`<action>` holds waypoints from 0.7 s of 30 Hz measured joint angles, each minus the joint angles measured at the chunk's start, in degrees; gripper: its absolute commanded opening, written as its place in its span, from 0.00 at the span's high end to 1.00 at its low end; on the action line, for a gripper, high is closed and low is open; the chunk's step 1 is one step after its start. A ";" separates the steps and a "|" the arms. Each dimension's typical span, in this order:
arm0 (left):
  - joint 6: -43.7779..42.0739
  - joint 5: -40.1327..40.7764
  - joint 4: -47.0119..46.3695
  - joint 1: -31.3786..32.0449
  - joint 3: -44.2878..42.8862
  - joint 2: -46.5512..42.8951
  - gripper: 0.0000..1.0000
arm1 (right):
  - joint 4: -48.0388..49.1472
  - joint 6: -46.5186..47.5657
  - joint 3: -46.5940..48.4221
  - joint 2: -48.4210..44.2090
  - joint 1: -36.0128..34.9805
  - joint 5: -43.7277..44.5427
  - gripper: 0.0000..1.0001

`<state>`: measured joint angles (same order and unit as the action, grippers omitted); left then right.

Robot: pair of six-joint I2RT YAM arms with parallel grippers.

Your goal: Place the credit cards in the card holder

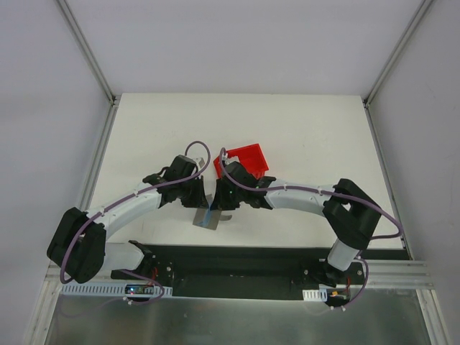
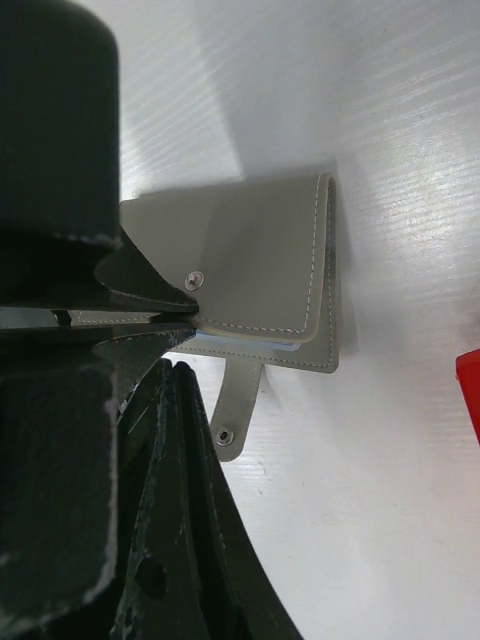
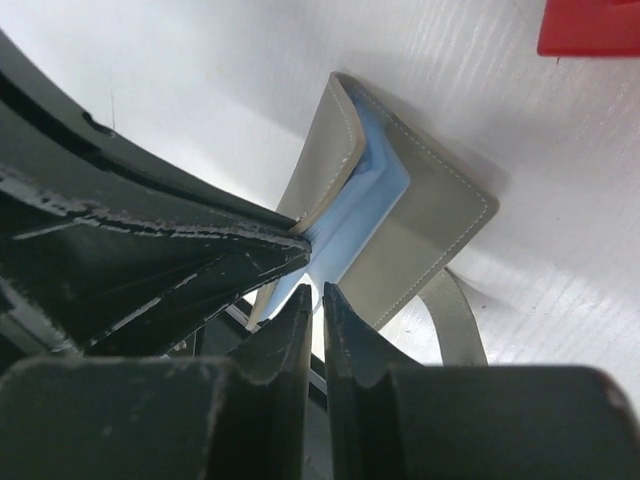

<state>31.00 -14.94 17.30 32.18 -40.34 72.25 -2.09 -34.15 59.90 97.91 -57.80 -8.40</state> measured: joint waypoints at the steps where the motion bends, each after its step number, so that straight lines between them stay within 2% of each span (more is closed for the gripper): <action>1: 0.00 0.00 0.00 0.00 0.00 -0.02 1.00 | 0.17 -0.09 0.02 0.26 -0.07 -0.02 0.89; 21: 0.00 0.46 0.87 -0.02 0.00 -3.41 1.00 | -2.08 0.00 1.33 6.80 -0.17 -0.39 0.89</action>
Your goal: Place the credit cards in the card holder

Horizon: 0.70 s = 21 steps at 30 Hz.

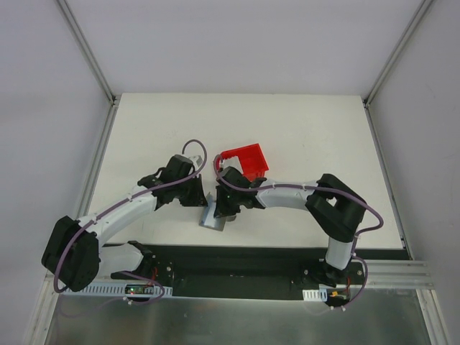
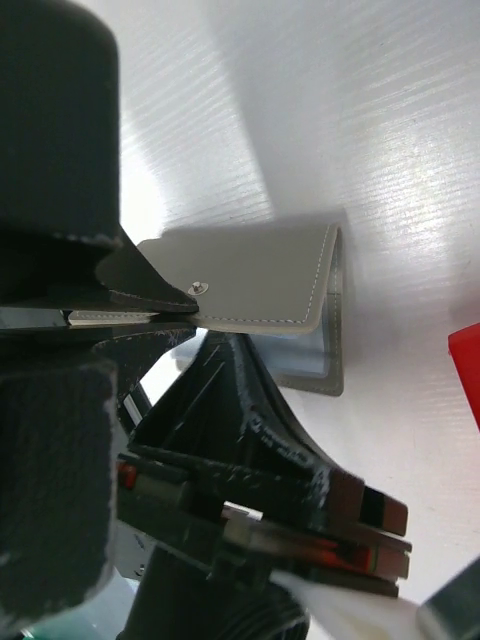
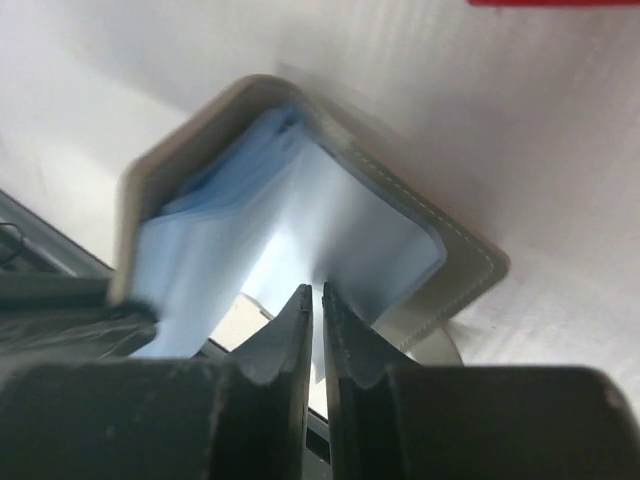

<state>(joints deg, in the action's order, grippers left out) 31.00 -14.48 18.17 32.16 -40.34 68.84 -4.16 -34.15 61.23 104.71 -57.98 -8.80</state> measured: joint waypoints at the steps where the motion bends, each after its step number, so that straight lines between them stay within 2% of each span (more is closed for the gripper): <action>1: 0.02 0.00 0.11 0.00 0.00 -0.39 1.00 | -0.70 0.15 0.22 0.31 0.00 0.35 0.89; 8: 0.33 0.66 0.07 -0.74 2.08 -2.84 1.00 | -7.61 1.42 2.51 0.68 0.00 4.13 0.89; 16: 1.90 1.64 -1.57 -1.92 4.98 -5.29 1.00 | -9.38 3.15 2.54 0.20 0.02 5.18 0.89; 19: 2.49 2.38 -2.10 -1.92 6.12 -6.64 0.99 | -9.40 3.43 2.54 0.20 0.02 5.18 0.89; 21: 2.60 3.23 -2.19 -2.21 6.84 -7.72 0.93 | -9.42 3.56 2.54 0.20 0.02 5.18 0.89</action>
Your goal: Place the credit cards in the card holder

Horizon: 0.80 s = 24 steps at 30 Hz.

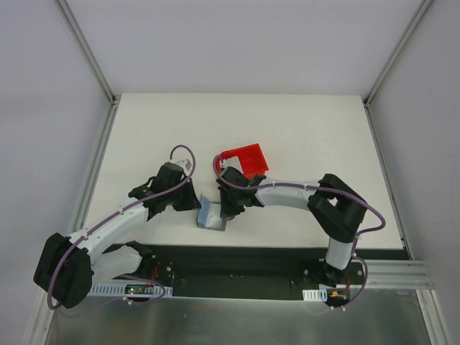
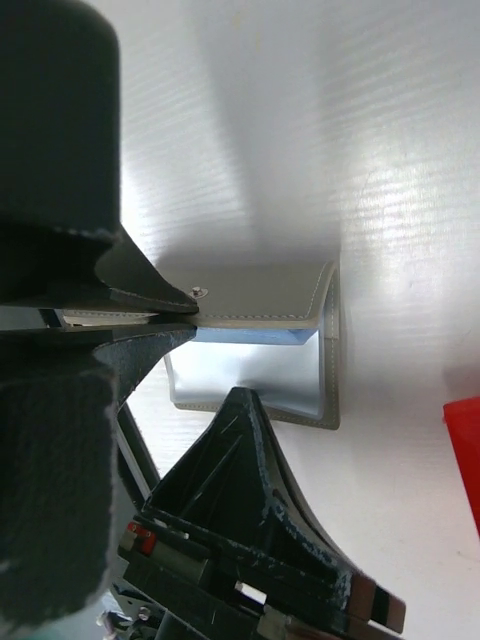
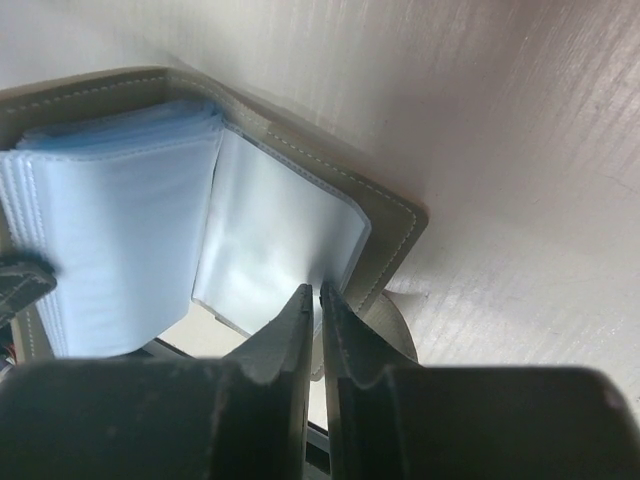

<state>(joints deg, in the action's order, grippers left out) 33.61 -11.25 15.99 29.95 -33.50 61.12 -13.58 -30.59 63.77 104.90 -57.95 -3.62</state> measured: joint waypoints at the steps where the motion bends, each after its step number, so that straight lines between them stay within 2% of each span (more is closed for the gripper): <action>1: 0.04 0.28 -0.04 -0.09 0.26 -0.39 0.89 | 0.00 0.04 0.00 0.00 0.00 -0.02 0.89; 3: 0.15 1.44 0.20 -0.15 0.76 -1.05 0.86 | 0.00 0.13 0.00 0.00 0.00 -0.04 0.89; 4: 0.15 1.97 0.44 -0.46 0.96 -1.16 0.81 | 0.00 0.20 0.00 0.00 0.00 -0.04 0.89; 8: 0.44 4.17 1.79 -0.83 1.84 -1.16 0.88 | -0.02 0.39 0.00 0.00 0.00 -0.11 0.89; 11: 0.39 4.92 2.10 -1.22 2.03 -1.16 0.76 | -0.02 0.66 0.00 0.00 0.11 -0.28 0.89; 15: 0.52 5.99 2.58 -1.77 3.06 -1.60 0.72 | -0.07 0.87 0.00 0.00 0.24 -0.48 0.89; 18: 0.52 6.69 3.06 -1.95 3.87 -2.36 0.81 | -0.22 1.14 0.00 0.00 0.57 -0.92 0.89; 20: 0.52 7.04 2.99 -1.97 4.35 -2.67 0.95 | -0.39 1.44 0.00 0.00 0.83 -1.27 0.89; 24: 0.83 5.88 1.03 -2.29 5.57 -2.75 0.97 | -1.07 2.03 0.00 -0.22 1.16 -1.18 0.89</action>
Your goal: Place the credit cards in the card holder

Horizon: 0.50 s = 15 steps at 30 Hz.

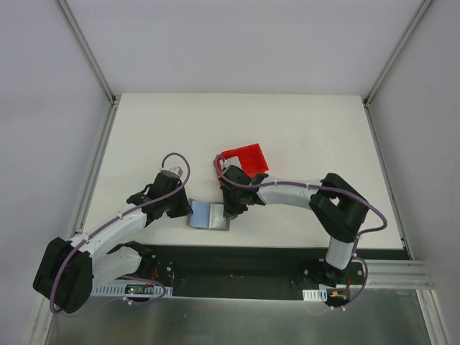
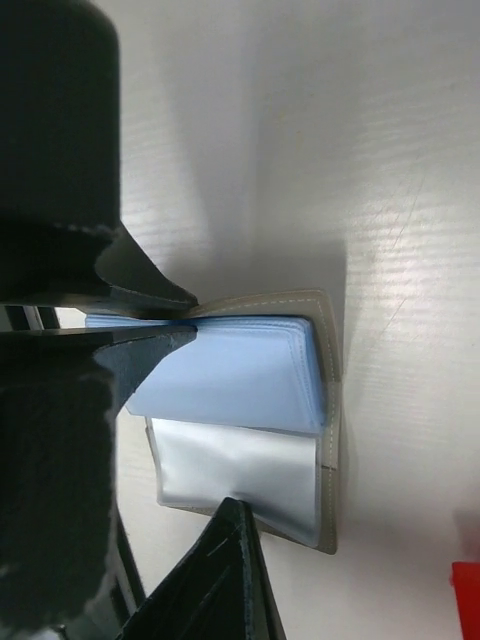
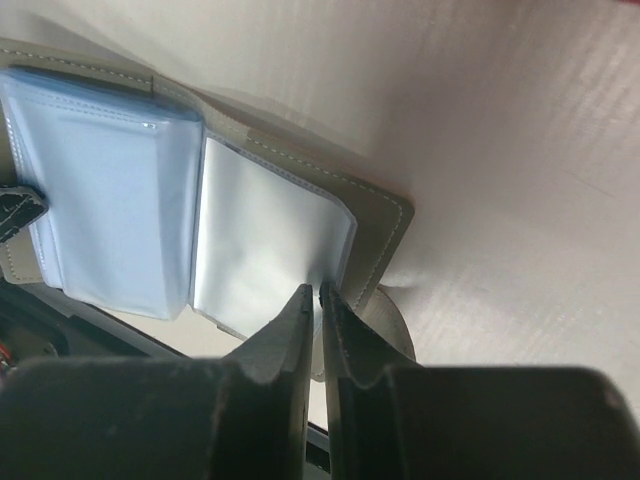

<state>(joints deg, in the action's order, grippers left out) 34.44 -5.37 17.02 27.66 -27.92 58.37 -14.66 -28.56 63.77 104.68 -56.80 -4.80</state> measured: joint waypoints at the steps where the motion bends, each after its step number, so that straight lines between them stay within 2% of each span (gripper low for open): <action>1: 0.28 -0.70 -1.11 -0.04 0.66 0.09 0.97 | -0.61 0.26 -0.04 -0.24 0.04 0.35 0.89; 10: 4.61 -8.52 -11.54 0.20 6.03 2.62 0.97 | -7.89 2.08 -5.18 -7.02 2.23 6.82 0.88; 15: 7.89 -9.62 -15.58 3.43 6.29 5.40 0.97 | -9.84 2.64 -5.27 -10.73 2.67 8.85 0.87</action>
<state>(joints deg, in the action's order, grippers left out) 42.33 -14.98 1.43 31.09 -21.63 63.77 -24.49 -25.91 58.50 93.95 -54.13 4.05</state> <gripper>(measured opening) 0.044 0.116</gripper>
